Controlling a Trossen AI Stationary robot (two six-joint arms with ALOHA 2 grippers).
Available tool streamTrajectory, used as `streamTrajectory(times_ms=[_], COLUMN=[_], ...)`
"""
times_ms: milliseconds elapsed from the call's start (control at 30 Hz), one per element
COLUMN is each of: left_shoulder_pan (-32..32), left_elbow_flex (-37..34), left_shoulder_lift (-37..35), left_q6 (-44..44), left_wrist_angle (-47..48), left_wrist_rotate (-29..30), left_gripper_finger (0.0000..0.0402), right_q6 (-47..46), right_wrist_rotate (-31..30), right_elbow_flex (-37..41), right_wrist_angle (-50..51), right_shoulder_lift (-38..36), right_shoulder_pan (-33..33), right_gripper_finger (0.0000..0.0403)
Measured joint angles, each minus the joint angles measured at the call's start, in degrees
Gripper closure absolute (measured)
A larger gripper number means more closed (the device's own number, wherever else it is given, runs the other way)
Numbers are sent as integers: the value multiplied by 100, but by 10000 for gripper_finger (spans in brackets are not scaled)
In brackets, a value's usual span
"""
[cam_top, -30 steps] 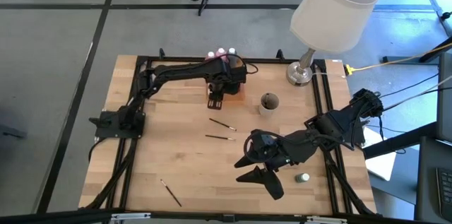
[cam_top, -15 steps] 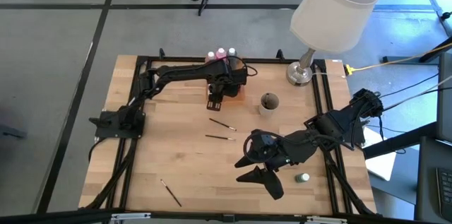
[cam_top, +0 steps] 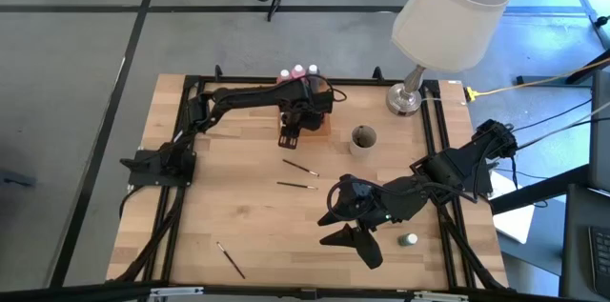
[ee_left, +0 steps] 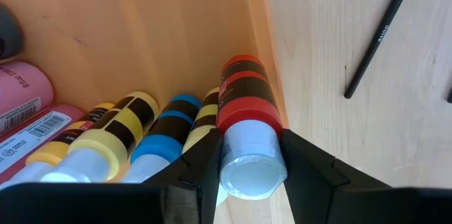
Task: Pick & Place Paint Supplies
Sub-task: Put the small red paint bottle into the orange bin
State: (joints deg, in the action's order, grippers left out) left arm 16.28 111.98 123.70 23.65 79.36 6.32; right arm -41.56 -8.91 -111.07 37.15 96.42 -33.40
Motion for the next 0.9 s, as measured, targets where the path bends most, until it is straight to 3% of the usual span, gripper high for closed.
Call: streamTrajectory(times_ms=[900], left_shoulder_pan=[76], left_elbow_flex=[-2], left_shoulder_lift=[-2], left_q6=[-86], left_wrist_angle=[-112], left_wrist_rotate=[-402], left_gripper_finger=[270], right_q6=[-22], right_wrist_rotate=[0], right_elbow_flex=[0], right_wrist_angle=[-7], right_shoulder_lift=[0], right_shoulder_pan=[0], right_gripper_finger=[190])
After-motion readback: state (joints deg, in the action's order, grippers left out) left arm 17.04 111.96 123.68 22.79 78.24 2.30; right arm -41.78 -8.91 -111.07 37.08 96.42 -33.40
